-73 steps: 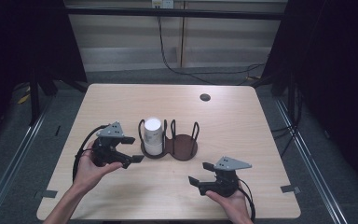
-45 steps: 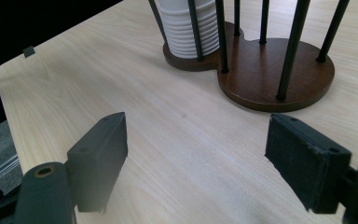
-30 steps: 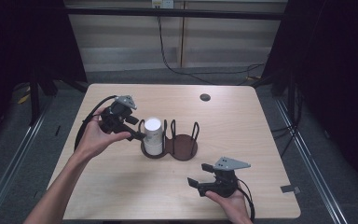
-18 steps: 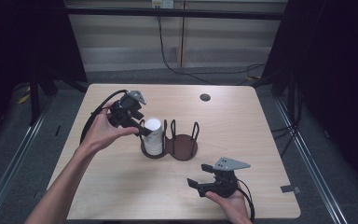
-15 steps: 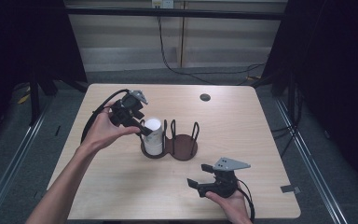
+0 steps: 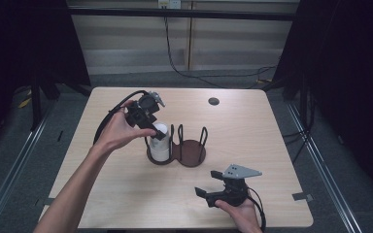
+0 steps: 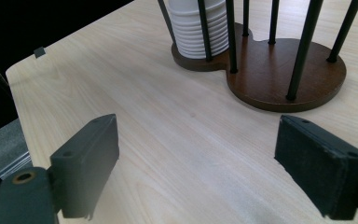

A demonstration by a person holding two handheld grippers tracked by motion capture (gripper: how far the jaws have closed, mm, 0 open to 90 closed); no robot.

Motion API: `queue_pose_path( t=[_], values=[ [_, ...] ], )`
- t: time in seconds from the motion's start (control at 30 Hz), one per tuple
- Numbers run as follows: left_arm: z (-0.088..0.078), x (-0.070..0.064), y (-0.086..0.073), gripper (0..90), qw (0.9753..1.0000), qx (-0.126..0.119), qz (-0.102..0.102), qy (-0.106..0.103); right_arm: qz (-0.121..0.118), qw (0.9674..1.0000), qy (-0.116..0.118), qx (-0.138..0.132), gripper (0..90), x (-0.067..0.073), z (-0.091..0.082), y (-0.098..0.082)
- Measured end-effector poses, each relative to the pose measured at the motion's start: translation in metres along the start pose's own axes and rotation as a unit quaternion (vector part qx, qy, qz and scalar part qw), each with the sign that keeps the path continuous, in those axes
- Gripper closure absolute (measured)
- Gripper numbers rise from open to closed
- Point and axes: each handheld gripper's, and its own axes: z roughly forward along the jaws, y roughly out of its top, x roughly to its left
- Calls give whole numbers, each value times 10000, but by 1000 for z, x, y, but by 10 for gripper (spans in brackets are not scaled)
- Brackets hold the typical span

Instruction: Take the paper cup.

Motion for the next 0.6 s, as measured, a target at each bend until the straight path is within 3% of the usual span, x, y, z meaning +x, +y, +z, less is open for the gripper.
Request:
queue_pose_path(
  t=[0.03, 0.13, 0.17, 0.3, 0.47, 0.6],
  values=[
    [2, 1, 1, 254, 9999, 111, 74, 22, -8, 10000, -3, -2, 131, 0, 0, 0],
    [6, 4, 1, 248, 9998, 208, 32, -46, -30, 10000, 8, 1, 131, 0, 0, 0],
    [9, 0, 3, 228, 9996, 268, -37, -7, -45, 10000, 4, -1, 131, 0, 0, 0],
    [16, -5, 6, 246, 9988, 476, 32, 78, -42, 10000, 20, 24, 131, 1, 0, -1],
    [14, -1, 7, 265, 9989, 477, -5, 14, -61, 10000, 24, 17, 131, 1, 0, -1],
    [18, -3, 11, 301, 9988, 478, 24, 137, -48, 10000, 28, 45, 131, 0, 1, -1]
  ],
)
